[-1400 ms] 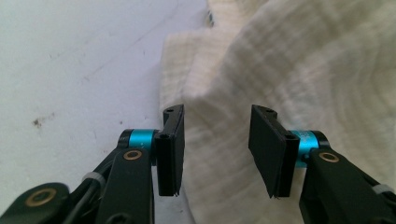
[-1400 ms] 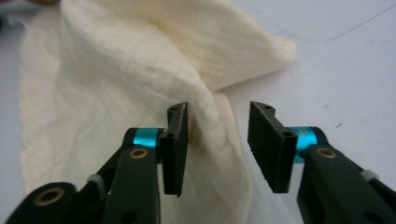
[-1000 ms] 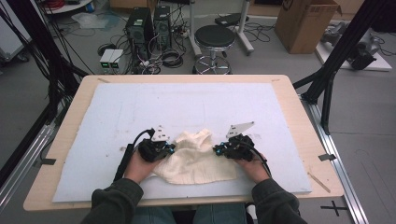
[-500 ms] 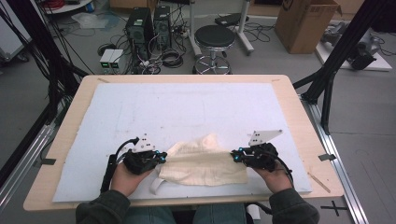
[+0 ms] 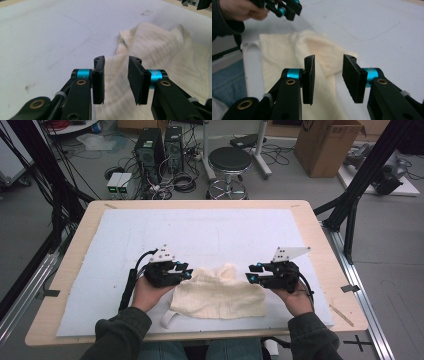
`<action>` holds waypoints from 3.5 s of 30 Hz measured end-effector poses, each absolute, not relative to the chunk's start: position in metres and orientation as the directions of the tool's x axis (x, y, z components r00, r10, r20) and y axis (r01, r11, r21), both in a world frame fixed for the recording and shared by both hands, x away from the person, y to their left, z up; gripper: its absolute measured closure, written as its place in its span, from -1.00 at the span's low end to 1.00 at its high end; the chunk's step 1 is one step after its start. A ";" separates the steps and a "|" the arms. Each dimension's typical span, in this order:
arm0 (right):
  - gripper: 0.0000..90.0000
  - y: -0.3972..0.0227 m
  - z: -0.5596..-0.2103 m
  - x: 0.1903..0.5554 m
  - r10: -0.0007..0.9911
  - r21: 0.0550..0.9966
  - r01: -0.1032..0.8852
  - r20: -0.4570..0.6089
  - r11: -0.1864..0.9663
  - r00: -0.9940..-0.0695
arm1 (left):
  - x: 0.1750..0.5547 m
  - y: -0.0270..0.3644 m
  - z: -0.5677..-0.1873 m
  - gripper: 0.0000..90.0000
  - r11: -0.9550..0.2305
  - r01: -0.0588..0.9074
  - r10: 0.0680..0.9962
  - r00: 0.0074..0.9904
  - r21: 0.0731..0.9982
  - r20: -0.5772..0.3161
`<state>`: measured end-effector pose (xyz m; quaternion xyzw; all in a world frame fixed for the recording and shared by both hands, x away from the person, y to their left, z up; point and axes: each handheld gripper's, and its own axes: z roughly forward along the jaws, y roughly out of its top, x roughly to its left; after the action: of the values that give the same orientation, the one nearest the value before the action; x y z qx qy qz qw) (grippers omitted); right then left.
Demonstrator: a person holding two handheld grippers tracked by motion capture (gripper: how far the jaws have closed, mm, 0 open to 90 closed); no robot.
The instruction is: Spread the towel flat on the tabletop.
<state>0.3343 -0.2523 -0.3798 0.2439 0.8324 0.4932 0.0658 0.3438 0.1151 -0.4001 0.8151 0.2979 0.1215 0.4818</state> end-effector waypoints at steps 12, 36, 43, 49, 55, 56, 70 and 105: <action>0.35 -0.232 -0.409 0.368 0.485 0.788 0.390 0.134 0.477 -0.864 | 0.389 0.085 -0.436 0.41 -0.461 0.455 0.575 0.807 0.762 -0.133; 0.33 -0.208 -0.416 0.357 0.419 0.775 0.372 0.153 0.511 -0.895 | 0.339 0.162 -0.383 0.94 -0.445 0.387 0.679 0.734 0.808 0.022; 0.49 -0.191 -0.424 0.337 0.349 0.733 0.348 0.161 0.585 -0.923 | 0.315 0.169 -0.410 0.93 -0.490 0.435 0.664 0.747 0.755 0.000; 0.55 -0.177 -0.433 0.323 0.296 0.681 0.339 0.185 0.648 -0.937 | 0.308 0.175 -0.422 0.93 -0.492 0.461 0.675 0.737 0.739 -0.010; 0.46 -0.180 -0.418 0.328 0.306 0.733 0.329 0.173 0.595 -0.936 | 0.304 0.179 -0.428 0.93 -0.487 0.467 0.682 0.731 0.738 -0.013; 0.46 -0.182 -0.413 0.332 0.315 0.744 0.334 0.173 0.579 -0.933 | 0.303 0.180 -0.428 0.93 -0.494 0.464 0.678 0.735 0.735 -0.008; 0.85 -0.170 -0.430 0.375 0.429 0.643 0.412 0.142 0.646 -0.892 | 0.301 0.181 -0.430 0.93 -0.485 0.455 0.682 0.732 0.746 -0.003; 0.50 -0.241 -0.406 0.373 0.595 0.754 0.481 0.150 0.447 -0.790 | 0.320 0.189 -0.417 0.39 -0.348 0.461 0.731 0.678 0.816 -0.071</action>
<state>0.3725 -0.2407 -0.4064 0.3171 0.8480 0.4193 0.0682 0.3201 0.1889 -0.4165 0.8063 0.3696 0.1553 0.4350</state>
